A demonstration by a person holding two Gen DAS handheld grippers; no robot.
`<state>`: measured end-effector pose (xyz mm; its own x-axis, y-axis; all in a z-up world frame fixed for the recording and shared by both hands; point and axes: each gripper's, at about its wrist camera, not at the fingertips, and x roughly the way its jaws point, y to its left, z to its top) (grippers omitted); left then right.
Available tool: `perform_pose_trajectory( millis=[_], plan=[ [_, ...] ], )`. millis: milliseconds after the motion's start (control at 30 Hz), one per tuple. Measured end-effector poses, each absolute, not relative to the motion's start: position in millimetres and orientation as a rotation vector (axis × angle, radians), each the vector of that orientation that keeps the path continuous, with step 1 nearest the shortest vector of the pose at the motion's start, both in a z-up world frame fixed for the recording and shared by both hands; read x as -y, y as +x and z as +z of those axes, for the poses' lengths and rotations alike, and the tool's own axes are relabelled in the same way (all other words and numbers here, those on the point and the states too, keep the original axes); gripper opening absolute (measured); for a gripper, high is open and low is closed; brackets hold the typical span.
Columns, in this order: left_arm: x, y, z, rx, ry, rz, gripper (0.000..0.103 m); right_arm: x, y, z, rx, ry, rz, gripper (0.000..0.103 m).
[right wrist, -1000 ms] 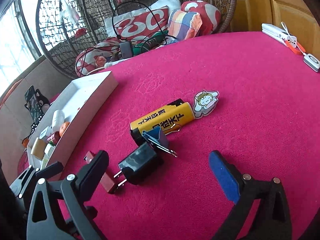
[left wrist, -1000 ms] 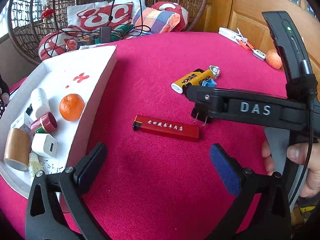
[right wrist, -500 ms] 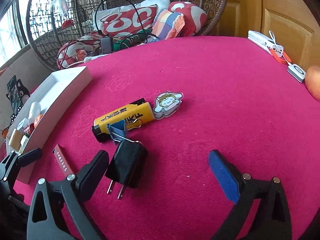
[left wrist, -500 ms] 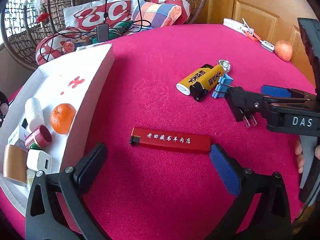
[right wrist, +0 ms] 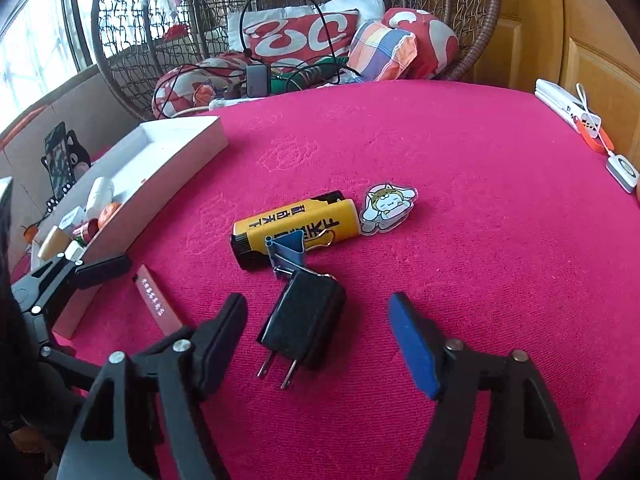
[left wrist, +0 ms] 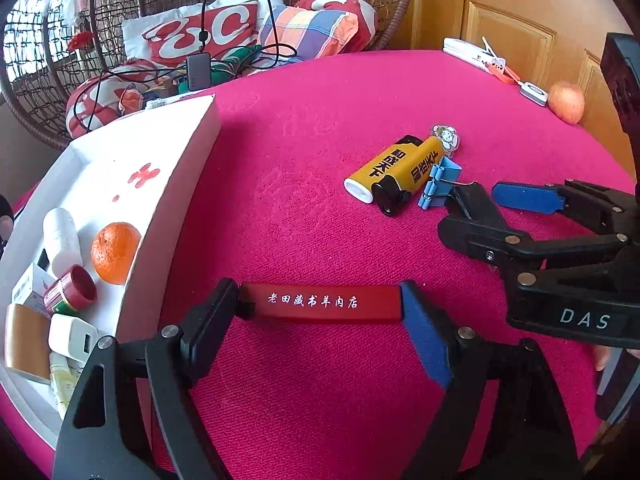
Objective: Organize rigid objects
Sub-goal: 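Grasp the red lighter with the left gripper while the right grasps the black charger plug, then carry the lighter and charger plug into the white tray and release both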
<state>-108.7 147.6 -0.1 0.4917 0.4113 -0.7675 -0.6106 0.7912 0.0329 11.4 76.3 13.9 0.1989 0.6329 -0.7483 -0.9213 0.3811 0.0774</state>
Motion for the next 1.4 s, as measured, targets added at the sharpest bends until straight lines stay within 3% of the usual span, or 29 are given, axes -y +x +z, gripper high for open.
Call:
perform_pose_trajectory(
  millis=[67,133,200,500,700,1400],
  plan=[
    [-148,-110,1,-0.844,-0.27,0.621,0.082,-78,11,14,-0.784,-0.45,1.132,0.068],
    [-148,-112,2,-0.827,-0.29,0.614,0.082,-78,12,14,-0.781,-0.45,1.137,0.039],
    [-146,-116,5,-0.809,-0.301,0.613,0.082,-76,12,15,-0.776,-0.461,1.133,0.029],
    [-131,-129,29,-0.724,-0.317,0.577,0.082,-30,11,19,-0.827,-0.429,1.185,0.029],
    [-121,-141,57,-0.629,-0.302,0.584,0.082,-4,13,53,-0.756,-0.283,1.225,0.029],
    [-138,-197,93,-0.476,-0.318,0.701,0.082,-40,-29,114,-0.612,-0.219,1.343,0.029]
  ],
)
